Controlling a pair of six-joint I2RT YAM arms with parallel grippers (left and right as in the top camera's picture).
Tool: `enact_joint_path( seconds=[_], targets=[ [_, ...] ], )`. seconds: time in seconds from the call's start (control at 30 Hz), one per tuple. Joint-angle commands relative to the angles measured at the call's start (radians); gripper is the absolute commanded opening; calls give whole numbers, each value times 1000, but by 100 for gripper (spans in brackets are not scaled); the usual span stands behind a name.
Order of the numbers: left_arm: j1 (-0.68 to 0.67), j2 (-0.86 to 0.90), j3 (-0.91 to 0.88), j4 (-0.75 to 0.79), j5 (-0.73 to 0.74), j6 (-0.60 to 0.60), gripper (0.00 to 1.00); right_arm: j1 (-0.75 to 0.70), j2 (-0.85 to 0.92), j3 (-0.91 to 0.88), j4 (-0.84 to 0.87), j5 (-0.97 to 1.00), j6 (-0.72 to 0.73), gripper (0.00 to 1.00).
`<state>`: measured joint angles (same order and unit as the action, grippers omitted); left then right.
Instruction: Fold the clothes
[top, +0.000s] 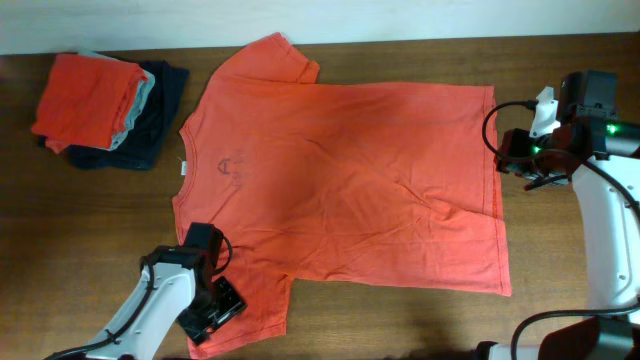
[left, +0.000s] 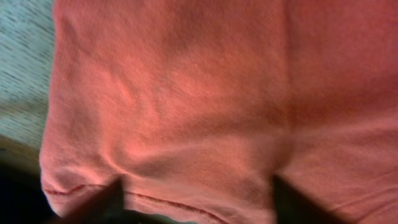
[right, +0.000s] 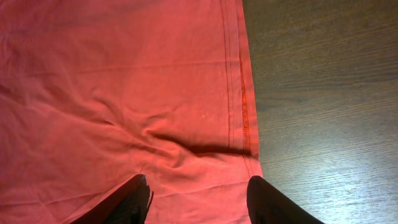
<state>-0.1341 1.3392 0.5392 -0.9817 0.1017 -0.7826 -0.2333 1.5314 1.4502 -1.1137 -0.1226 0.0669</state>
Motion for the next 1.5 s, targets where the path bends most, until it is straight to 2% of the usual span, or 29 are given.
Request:
enact_joint_path(
  seconds=[0.0, 0.2, 0.23, 0.3, 0.37, 0.4, 0.43, 0.47, 0.5, 0.73, 0.93, 1.03, 1.1, 1.17, 1.37, 1.47],
  targets=[
    [6, -3, -13, 2, 0, -9, 37, -4, 2, 14, -1, -9, -8, 56],
    [6, -3, -13, 3, -1, -9, 36, -4, 2, 14, -2, -9, -8, 56],
    [6, -3, -13, 4, -1, -9, 34, -4, 2, 14, -4, -9, -8, 56],
    [6, -3, -13, 6, -1, -9, 19, -4, 2, 14, -5, -9, -8, 56],
    [6, -3, -13, 9, 0, -8, 19, -4, 2, 14, -4, -9, -8, 56],
    [6, -3, -13, 10, 1, -2, 29, -4, 2, 14, -4, -9, -8, 56],
    [6, -3, -13, 13, 5, -1, 54, -4, 2, 14, -4, -9, -8, 56],
    [6, -3, -13, 12, 7, -2, 73, -4, 2, 14, -4, -9, -8, 56],
    [6, -3, -13, 12, 6, -1, 79, -4, 2, 14, -4, -9, -8, 56],
    [6, -3, -13, 49, 11, 0, 83, -3, 2, 14, -4, -11, -8, 56],
    [6, -3, -19, 109, 14, 68, 84, -4, 2, 14, 3, -62, -8, 56],
    [6, -3, -56, 165, 52, 63, 84, -4, 2, 14, 4, -77, -8, 56],
    [6, -3, -97, 205, 68, 9, 83, -4, 2, 14, 4, -94, -8, 56],
    [6, -3, -132, 252, 116, -40, 70, -4, 2, 14, 3, -103, -8, 56],
    [6, -3, -120, 242, 119, -6, 22, -4, 2, 14, 5, -103, -8, 56],
    [6, -3, -96, 209, 117, 55, 7, -4, 2, 14, 8, -103, -8, 56]
  ],
)
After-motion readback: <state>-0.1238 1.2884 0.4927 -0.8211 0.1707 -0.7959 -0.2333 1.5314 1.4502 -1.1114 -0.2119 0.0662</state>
